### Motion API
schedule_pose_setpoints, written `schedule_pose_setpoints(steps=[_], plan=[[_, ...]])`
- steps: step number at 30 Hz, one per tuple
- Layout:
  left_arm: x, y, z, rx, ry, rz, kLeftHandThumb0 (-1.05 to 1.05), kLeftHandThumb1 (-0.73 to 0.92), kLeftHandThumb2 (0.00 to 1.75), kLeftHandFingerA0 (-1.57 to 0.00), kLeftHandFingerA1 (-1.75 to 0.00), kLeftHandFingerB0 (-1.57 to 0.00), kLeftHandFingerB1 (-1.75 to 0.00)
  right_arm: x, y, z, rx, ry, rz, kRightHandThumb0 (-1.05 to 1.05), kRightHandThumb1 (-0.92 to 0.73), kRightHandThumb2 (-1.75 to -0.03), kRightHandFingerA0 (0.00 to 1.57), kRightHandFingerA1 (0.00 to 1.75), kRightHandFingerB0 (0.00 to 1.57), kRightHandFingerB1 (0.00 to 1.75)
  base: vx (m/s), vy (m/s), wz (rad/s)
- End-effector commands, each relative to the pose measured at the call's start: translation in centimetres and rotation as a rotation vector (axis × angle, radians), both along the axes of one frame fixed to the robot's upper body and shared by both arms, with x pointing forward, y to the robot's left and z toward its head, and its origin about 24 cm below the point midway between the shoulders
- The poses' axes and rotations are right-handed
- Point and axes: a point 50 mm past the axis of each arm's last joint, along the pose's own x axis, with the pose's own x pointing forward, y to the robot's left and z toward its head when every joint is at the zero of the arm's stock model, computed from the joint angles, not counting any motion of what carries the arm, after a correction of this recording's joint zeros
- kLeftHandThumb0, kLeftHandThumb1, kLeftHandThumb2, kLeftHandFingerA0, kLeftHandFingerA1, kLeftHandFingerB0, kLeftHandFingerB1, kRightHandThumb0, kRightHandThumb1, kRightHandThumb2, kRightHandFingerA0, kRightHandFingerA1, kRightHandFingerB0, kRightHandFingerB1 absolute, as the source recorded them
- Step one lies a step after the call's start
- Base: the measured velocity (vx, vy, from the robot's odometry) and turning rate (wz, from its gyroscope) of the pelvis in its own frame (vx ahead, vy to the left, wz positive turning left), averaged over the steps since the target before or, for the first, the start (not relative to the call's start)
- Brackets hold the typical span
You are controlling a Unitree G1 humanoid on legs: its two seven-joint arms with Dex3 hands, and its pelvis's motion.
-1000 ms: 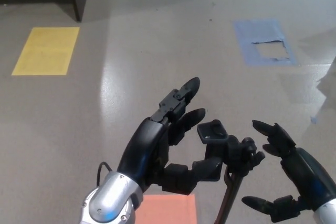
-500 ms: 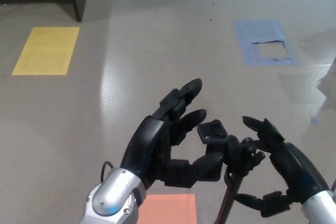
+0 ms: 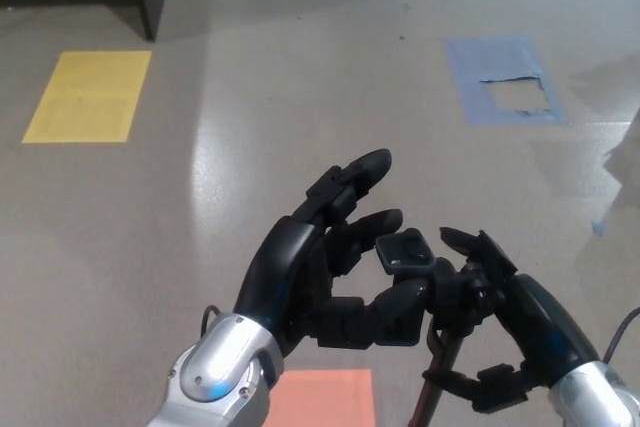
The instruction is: A phone stand is kept on the floor and the robot uses both its hands to grab it and uses its left hand to extend the phone stand by pulling it upwards
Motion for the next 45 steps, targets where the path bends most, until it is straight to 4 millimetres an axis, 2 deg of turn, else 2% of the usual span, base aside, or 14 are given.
schedule_pose_setpoints(steps=[1,13,14,15,18,24,26,28,29,30,32,40,41,45], plan=[[0.2,-0.1,0.2,0.001,0.004,0.001,-0.96,0.3,0.79,-0.06,-0.69,0.0,-0.35,0.1,0.3,-0.1,0.004,-0.009,-0.015,-0.26,-0.17,-0.79,0.18,0.58,0.15,0.56,0.0,0.0,0.0],[0.5,-0.6,1.0,0.05,-0.046,-0.019,-0.98,0.35,0.81,-0.02,-0.64,-0.03,-0.44,1.5,0.8,-0.6,0.064,-0.142,-0.01,-0.23,-0.35,-0.51,0.41,0.66,0.51,0.59,0.0,0.0,0.0],[0.6,-0.7,1.0,0.039,-0.037,-0.022,-0.4,-0.06,0.76,-0.11,-0.61,0.0,-0.53,1.7,0.9,-0.6,0.044,-0.16,-0.007,-0.18,-0.37,-0.51,0.45,0.67,0.57,0.59,0.0,0.0,0.0],[0.6,-0.9,1.0,0.025,-0.024,-0.027,-0.97,0.28,0.75,-0.09,-0.66,-0.05,-0.51,1.9,0.9,-0.7,0.045,-0.174,-0.01,-0.18,-0.39,-0.53,0.48,0.7,0.54,0.61,0.0,0.0,0.0],[0.6,-1.3,1.0,-0.005,0.004,-0.043,-0.93,0.26,0.73,-0.14,-0.68,-0.12,-0.51,2.6,1.2,-0.8,0.07,-0.161,-0.022,-0.28,-0.48,-0.57,0.55,0.72,0.52,0.59,0.0,0.0,0.0],[0.6,-1.7,1.3,0.03,-0.041,-0.053,-0.75,0.33,0.51,-0.65,-0.81,-0.54,-0.6,3.5,1.8,-1.1,0.093,-0.127,-0.046,-0.46,-0.37,-0.88,0.73,0.86,0.68,0.76,0.0,0.0,0.0],[0.7,-1.7,1.5,0.05,-0.059,-0.027,-0.7,0.18,0.73,-0.87,-0.8,-0.81,-0.75,3.7,2.1,-1.0,0.231,-0.161,-0.064,-0.41,-0.48,-0.66,0.82,0.95,0.47,0.72,0.0,0.0,0.0],[0.8,-1.7,1.6,0.033,-0.07,-0.005,-0.53,0.31,0.51,-1.02,-0.85,-1.02,-0.83,3.9,2.2,-0.8,0.339,-0.17,-0.101,-0.4,-0.46,-0.68,0.87,1.06,0.68,0.89,0.0,0.0,0.0],[0.8,-1.9,1.5,0.048,-0.059,0.033,-0.29,0.25,0.86,-1.37,-1.32,-1.3,-1.32,4.1,2.3,-0.9,0.179,-0.17,-0.116,-0.46,-0.54,-0.67,0.85,1.01,0.7,0.81,0.0,0.0,0.0],[0.9,-2.0,1.5,0.05,-0.04,0.06,-0.16,0.4,0.83,-1.26,-1.65,-1.2,-1.74,4.2,2.3,-0.7,0.11,-0.203,-0.113,-0.35,-0.48,-0.72,0.98,1.1,0.8,0.87,0.0,0.0,0.0],[1.0,-1.9,1.6,0.07,-0.024,0.095,-0.19,0.36,0.96,-1.56,-1.54,-1.43,-1.47,4.4,2.4,-0.4,0.13,-0.253,-0.105,-0.28,-0.44,-0.72,1.03,1.11,0.89,0.88,0.0,0.0,0.0],[1.0,-2.0,1.7,0.028,0.073,0.105,0.04,0.3,1.07,-1.57,-1.58,-1.39,-1.49,4.7,2.4,0.2,0.009,-0.362,-0.055,-0.39,-0.33,-0.85,1.23,1.16,0.96,0.91,0.0,0.0,0.0],[1.0,-2.0,1.7,0.022,0.075,0.104,0.0,0.28,1.06,-1.38,-1.75,-1.16,-1.75,4.7,2.4,0.2,0.017,-0.358,-0.057,-0.36,-0.32,-0.85,1.24,1.16,0.98,0.93,0.0,0.0,0.0],[1.0,-2.1,1.8,0.026,0.086,0.117,0.0,0.3,1.05,-1.57,-1.58,-1.4,-1.49,4.9,2.4,-0.3,0.054,-0.3,-0.087,-0.35,-0.43,-0.69,1.17,1.11,0.99,0.86,0.0,0.0,0.0]])
